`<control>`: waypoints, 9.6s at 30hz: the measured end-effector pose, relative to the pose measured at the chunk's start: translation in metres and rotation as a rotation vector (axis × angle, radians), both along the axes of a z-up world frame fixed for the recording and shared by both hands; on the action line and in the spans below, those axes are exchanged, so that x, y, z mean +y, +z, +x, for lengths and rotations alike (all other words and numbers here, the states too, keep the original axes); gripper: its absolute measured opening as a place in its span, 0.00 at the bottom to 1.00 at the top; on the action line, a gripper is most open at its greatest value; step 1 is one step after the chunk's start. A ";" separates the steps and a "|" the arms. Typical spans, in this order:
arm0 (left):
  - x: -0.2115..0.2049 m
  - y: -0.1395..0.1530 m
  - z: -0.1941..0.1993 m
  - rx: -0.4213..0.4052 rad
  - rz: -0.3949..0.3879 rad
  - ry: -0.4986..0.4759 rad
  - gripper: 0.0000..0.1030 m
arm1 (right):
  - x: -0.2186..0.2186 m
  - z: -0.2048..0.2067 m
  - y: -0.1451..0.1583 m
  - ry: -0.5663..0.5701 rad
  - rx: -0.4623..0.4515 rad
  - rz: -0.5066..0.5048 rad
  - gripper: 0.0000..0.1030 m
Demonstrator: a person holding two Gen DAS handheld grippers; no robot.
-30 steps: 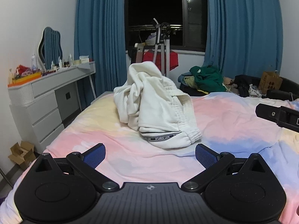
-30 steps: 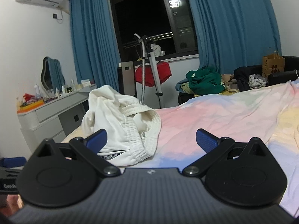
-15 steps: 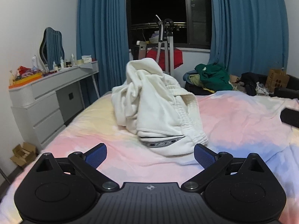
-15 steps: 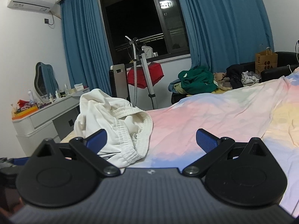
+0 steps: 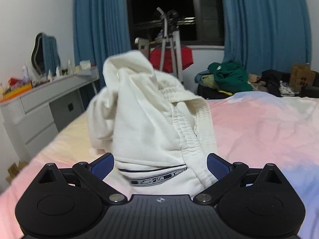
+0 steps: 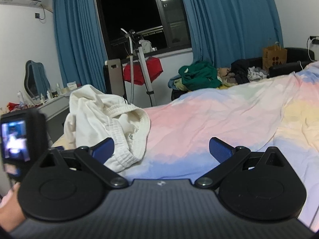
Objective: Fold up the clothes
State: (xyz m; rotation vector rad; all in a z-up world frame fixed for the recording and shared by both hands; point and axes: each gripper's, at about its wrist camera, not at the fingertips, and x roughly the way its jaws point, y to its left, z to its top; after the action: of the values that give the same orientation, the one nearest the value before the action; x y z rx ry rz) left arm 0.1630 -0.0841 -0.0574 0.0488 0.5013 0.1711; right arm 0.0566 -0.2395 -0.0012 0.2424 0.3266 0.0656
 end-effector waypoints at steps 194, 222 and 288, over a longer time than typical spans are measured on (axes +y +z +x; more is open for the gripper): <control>0.078 -0.017 -0.154 -0.072 -0.113 0.138 0.88 | -0.001 0.062 -0.015 -0.054 0.127 0.033 0.12; 0.030 -0.018 -0.131 -0.058 0.094 0.137 0.91 | -0.014 0.060 -0.010 -0.067 0.112 0.091 0.12; 0.150 0.031 -0.109 -0.021 -0.230 0.192 0.15 | -0.010 0.046 -0.039 0.000 0.261 0.054 0.12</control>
State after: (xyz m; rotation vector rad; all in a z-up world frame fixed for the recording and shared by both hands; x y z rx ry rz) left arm 0.0538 0.0659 -0.0267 -0.2265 0.5019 0.3003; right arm 0.1025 -0.2490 -0.0401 0.3053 0.5848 0.0425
